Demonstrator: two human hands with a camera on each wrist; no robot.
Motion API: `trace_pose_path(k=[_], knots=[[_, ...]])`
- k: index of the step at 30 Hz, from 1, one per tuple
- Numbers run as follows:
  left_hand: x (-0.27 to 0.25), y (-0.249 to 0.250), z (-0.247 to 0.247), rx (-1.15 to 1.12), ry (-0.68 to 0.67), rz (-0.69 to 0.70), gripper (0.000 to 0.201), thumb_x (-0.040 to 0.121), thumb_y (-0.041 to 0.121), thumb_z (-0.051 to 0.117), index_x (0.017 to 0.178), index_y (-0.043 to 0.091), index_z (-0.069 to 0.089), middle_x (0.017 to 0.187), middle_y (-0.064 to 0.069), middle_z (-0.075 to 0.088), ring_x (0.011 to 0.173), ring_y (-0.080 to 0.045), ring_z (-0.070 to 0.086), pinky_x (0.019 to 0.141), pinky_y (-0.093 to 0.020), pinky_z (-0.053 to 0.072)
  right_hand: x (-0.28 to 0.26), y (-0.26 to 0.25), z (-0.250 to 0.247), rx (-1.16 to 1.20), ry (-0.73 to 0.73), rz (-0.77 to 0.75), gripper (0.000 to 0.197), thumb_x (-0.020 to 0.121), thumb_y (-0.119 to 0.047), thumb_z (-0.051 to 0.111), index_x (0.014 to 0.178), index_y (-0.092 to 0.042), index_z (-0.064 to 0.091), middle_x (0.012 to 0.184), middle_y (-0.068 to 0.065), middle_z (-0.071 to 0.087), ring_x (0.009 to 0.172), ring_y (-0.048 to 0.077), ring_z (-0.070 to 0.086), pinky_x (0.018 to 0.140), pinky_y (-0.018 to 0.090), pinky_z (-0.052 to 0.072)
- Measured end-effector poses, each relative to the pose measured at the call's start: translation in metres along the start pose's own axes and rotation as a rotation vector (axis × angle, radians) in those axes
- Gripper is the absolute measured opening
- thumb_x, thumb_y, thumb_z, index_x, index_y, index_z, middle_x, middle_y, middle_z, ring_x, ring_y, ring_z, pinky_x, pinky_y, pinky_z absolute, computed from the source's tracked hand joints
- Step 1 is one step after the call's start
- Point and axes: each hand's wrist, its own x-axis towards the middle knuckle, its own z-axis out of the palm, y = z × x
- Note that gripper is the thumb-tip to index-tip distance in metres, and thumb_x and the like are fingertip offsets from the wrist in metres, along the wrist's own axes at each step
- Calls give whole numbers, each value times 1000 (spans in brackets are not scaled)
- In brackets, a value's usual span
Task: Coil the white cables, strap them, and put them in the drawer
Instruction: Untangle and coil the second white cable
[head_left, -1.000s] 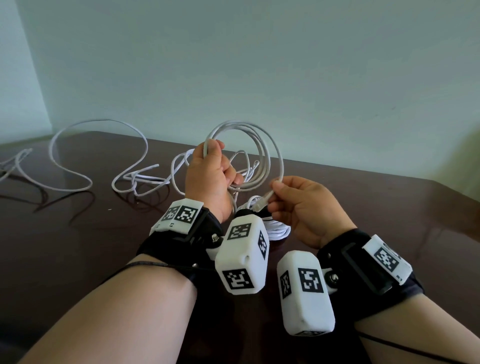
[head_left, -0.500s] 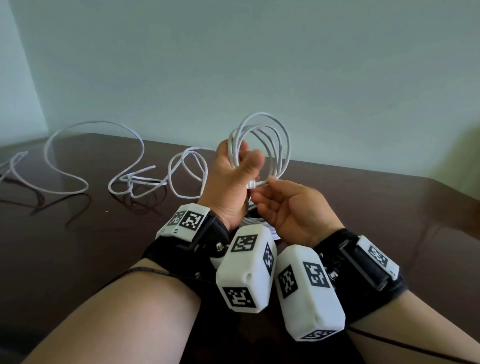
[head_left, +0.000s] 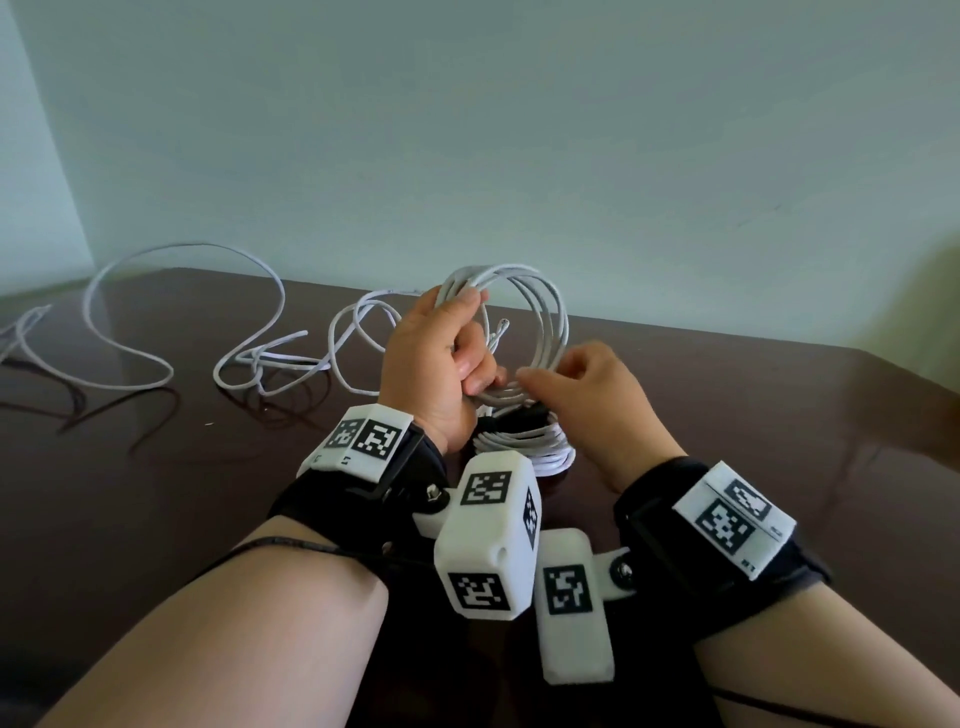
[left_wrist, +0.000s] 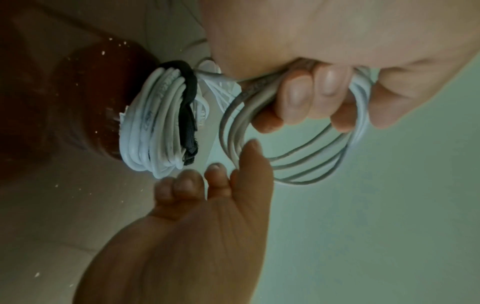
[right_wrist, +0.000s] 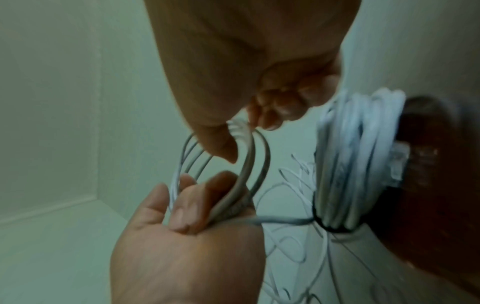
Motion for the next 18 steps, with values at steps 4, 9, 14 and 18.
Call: trace_pose_path(k=[4, 9, 14, 18], knots=[[-2, 1, 0, 11, -90, -81, 23, 93, 17, 40, 79, 10, 57, 34, 5, 23, 30, -10, 18, 46, -20, 24, 9, 5, -8, 191, 28, -35, 30, 82, -29, 67, 107, -19, 53, 82, -2, 59, 63, 11, 55, 59, 28, 42], [-1, 6, -5, 51, -199, -148, 25, 83, 30, 47, 78, 10, 61, 35, 7, 22, 30, -9, 18, 43, -17, 20, 10, 8, -19, 340, -167, -59, 9, 90, -9, 57, 92, -15, 62, 65, 2, 53, 38, 6, 36, 38, 17, 30], [3, 10, -8, -34, -159, -174, 38, 73, 45, 53, 76, 8, 62, 36, 7, 26, 30, -7, 20, 41, -18, 18, 10, 10, -19, 404, -269, -60, 23, 95, -13, 52, 73, -6, 54, 44, -3, 50, 36, 10, 38, 37, 19, 35], [8, 5, -10, -58, -158, -133, 27, 72, 28, 66, 87, 7, 56, 51, 5, 43, 40, -9, 37, 47, -22, 29, 12, 11, -13, 570, -199, 31, 26, 97, -18, 50, 72, -7, 52, 48, 1, 46, 38, 10, 37, 38, 21, 36]])
